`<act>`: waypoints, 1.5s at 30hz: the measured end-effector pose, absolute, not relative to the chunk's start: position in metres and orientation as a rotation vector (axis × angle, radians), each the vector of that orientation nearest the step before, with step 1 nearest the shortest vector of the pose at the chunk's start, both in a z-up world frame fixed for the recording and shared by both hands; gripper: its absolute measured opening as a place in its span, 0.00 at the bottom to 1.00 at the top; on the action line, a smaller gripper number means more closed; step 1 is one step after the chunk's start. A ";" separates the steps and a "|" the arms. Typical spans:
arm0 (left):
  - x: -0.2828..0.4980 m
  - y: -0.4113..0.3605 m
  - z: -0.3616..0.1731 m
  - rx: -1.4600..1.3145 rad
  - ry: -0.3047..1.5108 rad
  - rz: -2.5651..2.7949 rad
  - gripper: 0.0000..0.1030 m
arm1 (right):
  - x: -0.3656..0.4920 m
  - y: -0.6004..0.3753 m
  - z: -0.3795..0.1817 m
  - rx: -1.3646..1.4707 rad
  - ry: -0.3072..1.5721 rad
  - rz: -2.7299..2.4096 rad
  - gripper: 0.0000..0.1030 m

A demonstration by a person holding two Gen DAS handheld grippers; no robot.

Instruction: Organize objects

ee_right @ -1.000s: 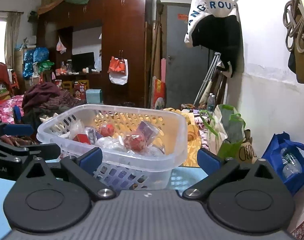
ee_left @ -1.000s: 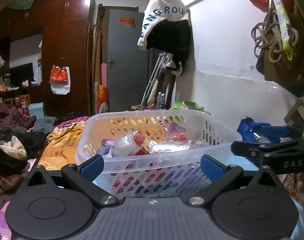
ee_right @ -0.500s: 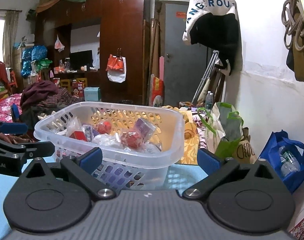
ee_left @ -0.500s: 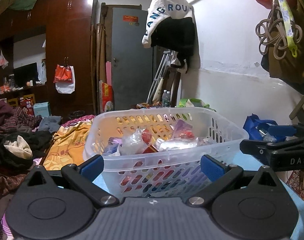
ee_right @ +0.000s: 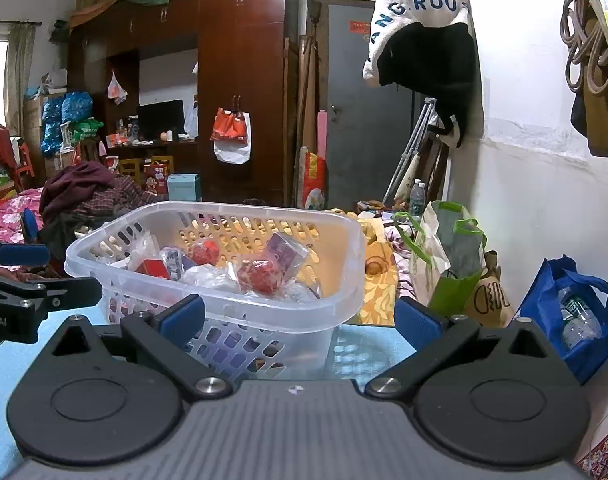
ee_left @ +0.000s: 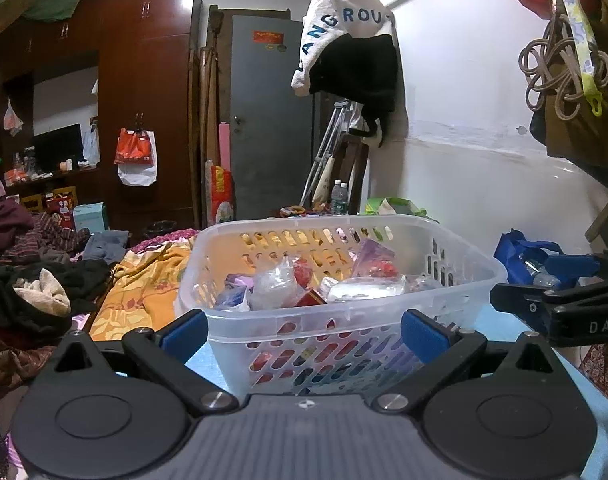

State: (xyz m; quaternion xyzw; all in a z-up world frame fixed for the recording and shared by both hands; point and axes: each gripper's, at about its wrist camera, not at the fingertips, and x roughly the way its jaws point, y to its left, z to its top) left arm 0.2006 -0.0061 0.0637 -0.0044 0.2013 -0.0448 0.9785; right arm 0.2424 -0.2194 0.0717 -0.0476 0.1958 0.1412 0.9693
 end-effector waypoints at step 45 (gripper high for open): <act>0.201 0.004 0.066 -0.035 0.405 -0.105 1.00 | 0.240 -0.218 0.072 -0.114 0.382 0.287 1.00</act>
